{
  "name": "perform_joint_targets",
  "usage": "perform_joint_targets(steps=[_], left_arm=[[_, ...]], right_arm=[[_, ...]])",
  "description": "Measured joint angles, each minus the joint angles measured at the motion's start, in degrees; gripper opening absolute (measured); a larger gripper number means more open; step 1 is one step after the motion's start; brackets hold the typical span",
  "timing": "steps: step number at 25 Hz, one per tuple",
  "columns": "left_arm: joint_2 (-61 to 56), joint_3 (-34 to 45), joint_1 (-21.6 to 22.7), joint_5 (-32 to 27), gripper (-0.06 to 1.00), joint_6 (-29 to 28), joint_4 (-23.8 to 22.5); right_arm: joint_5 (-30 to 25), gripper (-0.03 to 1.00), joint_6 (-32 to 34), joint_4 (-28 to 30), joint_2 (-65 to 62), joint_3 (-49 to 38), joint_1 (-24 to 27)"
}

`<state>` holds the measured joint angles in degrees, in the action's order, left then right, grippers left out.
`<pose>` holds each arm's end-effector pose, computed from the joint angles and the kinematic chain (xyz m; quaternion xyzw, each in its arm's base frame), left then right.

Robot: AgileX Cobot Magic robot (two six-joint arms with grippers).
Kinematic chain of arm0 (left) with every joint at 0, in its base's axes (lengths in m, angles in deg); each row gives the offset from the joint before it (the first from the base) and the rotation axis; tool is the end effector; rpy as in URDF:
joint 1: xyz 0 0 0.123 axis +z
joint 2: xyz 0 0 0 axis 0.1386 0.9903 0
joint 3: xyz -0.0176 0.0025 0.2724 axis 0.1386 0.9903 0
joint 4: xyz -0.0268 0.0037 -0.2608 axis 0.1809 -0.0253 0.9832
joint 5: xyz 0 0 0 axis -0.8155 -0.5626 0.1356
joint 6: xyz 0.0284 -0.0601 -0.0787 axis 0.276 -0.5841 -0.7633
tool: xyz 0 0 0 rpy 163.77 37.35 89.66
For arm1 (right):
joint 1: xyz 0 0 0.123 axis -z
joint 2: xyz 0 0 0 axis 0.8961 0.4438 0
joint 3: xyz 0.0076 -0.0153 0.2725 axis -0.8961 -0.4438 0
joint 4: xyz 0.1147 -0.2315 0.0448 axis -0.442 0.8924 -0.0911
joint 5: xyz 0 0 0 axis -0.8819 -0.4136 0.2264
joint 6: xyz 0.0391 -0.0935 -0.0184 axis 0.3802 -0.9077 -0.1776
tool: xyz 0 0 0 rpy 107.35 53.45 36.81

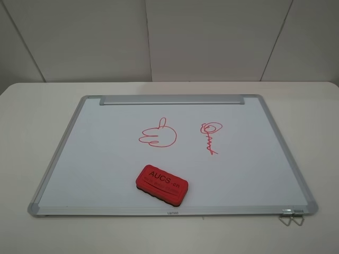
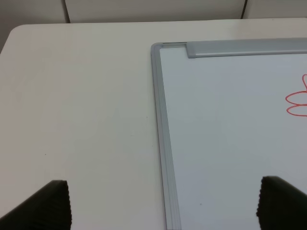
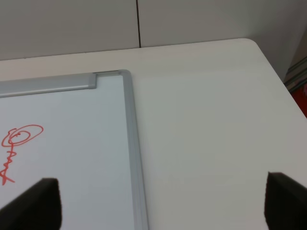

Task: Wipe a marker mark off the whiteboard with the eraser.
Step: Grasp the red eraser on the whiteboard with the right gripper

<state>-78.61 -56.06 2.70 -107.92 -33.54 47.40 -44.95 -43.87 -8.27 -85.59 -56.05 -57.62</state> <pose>0.0256 -0.0015 0.2765 0.0293 0.8524 -0.0254 0.5214 0.0237 -0.0101 0.2823 0.0814 0.8436 -0.0485 0.5285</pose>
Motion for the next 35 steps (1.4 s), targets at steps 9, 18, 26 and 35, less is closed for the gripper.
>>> perform_joint_targets(steps=[9, 18, 26, 35], left_arm=[[0.0, 0.0, 0.0, 0.0, 0.77, 0.0, 0.0], [0.0, 0.0, 0.0, 0.0, 0.77, 0.0, 0.0], [0.0, 0.0, 0.0, 0.0, 0.77, 0.0, 0.0], [0.0, 0.0, 0.0, 0.0, 0.77, 0.0, 0.0]], right_arm=[[0.0, 0.75, 0.0, 0.0, 0.0, 0.0, 0.0], [0.0, 0.75, 0.0, 0.0, 0.0, 0.0, 0.0], [0.0, 0.75, 0.0, 0.0, 0.0, 0.0, 0.0], [0.0, 0.75, 0.0, 0.0, 0.0, 0.0, 0.0]])
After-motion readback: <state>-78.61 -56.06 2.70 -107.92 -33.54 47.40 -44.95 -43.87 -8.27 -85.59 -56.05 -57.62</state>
